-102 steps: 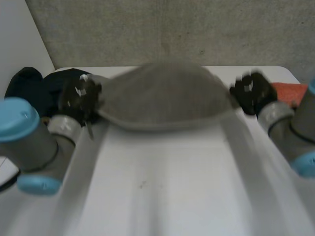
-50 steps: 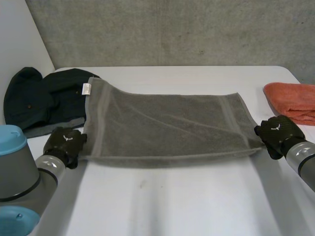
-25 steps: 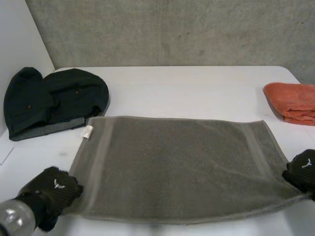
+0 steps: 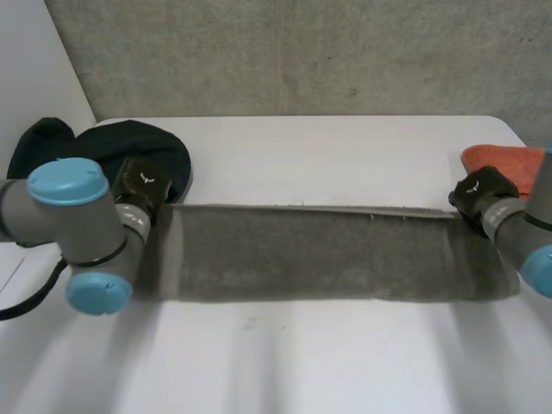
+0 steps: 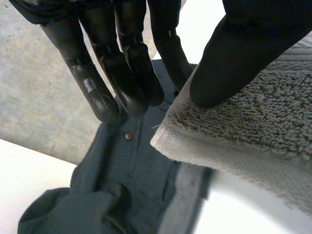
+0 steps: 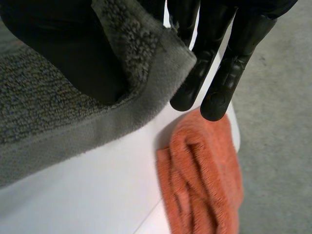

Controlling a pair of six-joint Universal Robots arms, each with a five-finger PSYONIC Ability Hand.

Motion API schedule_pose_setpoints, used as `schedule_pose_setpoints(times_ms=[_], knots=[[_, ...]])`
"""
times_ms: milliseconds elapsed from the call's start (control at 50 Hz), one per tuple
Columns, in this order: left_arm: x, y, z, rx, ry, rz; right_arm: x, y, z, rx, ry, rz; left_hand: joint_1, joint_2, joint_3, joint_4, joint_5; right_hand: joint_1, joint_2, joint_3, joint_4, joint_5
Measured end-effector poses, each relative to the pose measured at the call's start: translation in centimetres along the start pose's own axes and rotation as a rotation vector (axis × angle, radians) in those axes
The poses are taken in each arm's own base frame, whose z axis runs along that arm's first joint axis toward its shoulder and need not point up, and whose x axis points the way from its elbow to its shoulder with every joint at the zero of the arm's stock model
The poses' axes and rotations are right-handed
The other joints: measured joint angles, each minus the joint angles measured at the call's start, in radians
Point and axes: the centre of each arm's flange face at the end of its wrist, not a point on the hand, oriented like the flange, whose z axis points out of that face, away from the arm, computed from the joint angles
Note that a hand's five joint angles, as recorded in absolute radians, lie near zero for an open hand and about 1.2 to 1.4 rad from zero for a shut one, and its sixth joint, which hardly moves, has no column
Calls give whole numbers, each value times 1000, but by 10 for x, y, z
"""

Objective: Fold the laundry.

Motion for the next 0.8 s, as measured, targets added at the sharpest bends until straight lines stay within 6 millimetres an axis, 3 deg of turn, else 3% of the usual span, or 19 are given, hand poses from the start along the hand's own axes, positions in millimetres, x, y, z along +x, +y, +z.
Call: schedule_pose_setpoints(times_ms=[60, 120, 160, 200, 220, 240, 320, 420, 480, 580, 680, 800], knots=[[7, 0, 23, 34, -29, -3, 0, -1, 26, -19, 54, -8, 0, 0, 0, 0, 0, 0, 0, 0, 0, 0], [11, 0, 33, 59, -45, -6, -1, 1, 38, -33, 76, -9, 0, 0, 0, 0, 0, 0, 0, 0, 0, 0], [16, -2, 39, 94, -61, -9, -1, 2, 46, -47, 98, -7, -235, -241, -238, -224, -204, -273, -308, -307, -308, -291], [20, -6, 41, 127, -66, -9, 0, 1, 50, -59, 115, -1, -726, -680, -670, -667, -635, -483, -528, -521, -523, -503], [21, -7, 41, 136, -67, -9, 0, 1, 50, -62, 119, 1, -726, -680, -670, -667, -635, -483, -528, -521, -523, -503], [24, -10, 40, 158, -66, -9, 1, 0, 50, -71, 133, 8, -943, -928, -918, -938, -886, -743, -872, -859, -862, -838], [27, -17, 35, 201, -61, -7, 10, -5, 46, -80, 166, 38, -954, -990, -982, -998, -932, -787, -957, -966, -954, -928], [11, -33, 15, 239, -72, -13, 40, -24, 17, -13, 224, 163, -954, -996, -983, -1000, -932, -787, -957, -966, -954, -928], [-1, -41, -3, 244, -77, -21, 56, -36, -12, 83, 211, 262, -954, -996, -983, -1000, -932, -787, -957, -966, -954, -928], [-14, -46, -34, 241, -72, -40, 63, -33, -43, 161, 141, 342, -954, -996, -983, -1000, -932, -787, -957, -966, -954, -928], [-10, -40, -64, 222, -25, -118, 45, 1, -62, 109, 34, 383, -954, -996, -983, -1000, -932, -787, -957, -967, -954, -930], [5, -29, -88, 185, 47, -232, 6, 42, -74, 29, -87, 403, -954, -996, -983, -1000, -932, -770, -927, -917, -930, -900]])
